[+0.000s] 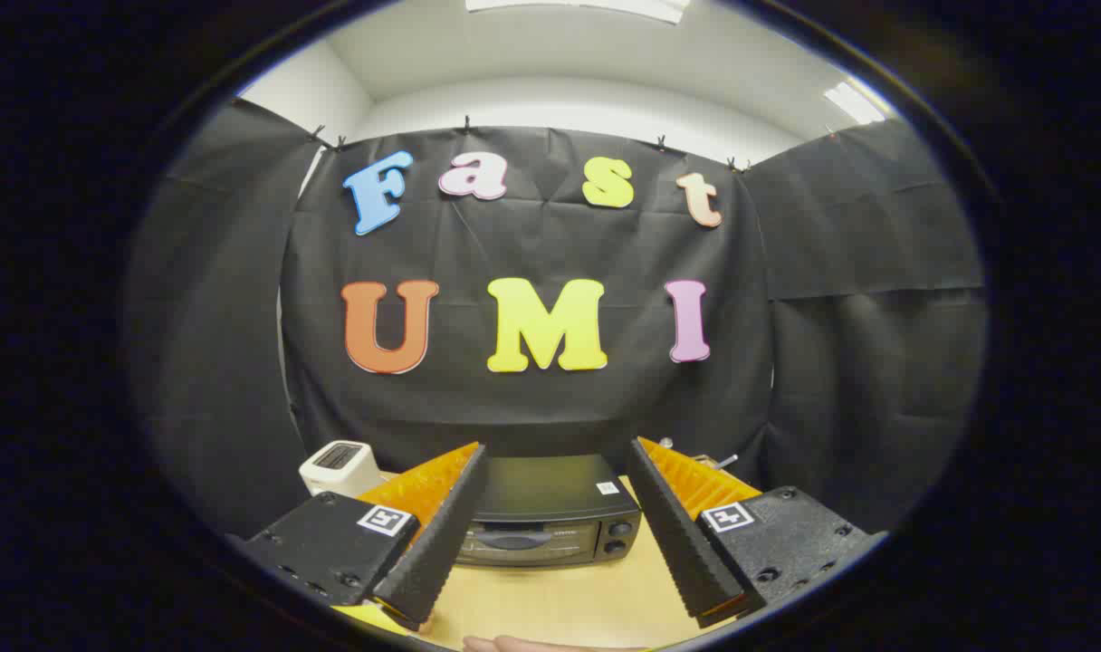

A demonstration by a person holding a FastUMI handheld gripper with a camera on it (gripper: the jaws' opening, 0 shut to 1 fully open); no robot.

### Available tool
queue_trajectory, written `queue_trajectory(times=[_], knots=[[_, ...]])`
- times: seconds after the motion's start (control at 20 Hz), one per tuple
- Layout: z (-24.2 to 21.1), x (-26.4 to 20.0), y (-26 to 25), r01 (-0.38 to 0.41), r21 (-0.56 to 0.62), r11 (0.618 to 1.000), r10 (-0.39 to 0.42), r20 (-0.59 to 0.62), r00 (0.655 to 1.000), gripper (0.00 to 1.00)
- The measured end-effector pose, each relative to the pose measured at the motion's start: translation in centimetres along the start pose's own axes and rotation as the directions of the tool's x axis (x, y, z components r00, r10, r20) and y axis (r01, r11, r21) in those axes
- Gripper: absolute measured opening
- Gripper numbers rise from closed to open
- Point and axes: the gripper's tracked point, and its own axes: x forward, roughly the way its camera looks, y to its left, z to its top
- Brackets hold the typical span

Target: Open the toaster oven, put the food inside, and close the toaster oven door.

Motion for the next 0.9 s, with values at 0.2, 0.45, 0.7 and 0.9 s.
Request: queue_trajectory(times=[0.2, 0.45, 0.7, 0.9], knots=[[-1.1, 0.6, 0.4, -0.010, -0.001, 1.000, 0.010, -0.020, 1.000, 1.00], [-2.7, 1.7, 0.4, -0.002, -0.008, 1.000, 0.002, -0.050, 0.999, 1.00], [-4.9, 3.7, 0.7, -0.013, 0.019, 1.000, 0.014, -0.075, 0.997, 1.00], [-6.8, 6.4, 1.9, -0.039, -0.062, 0.997, 0.036, -0.050, 0.998, 1.00]])
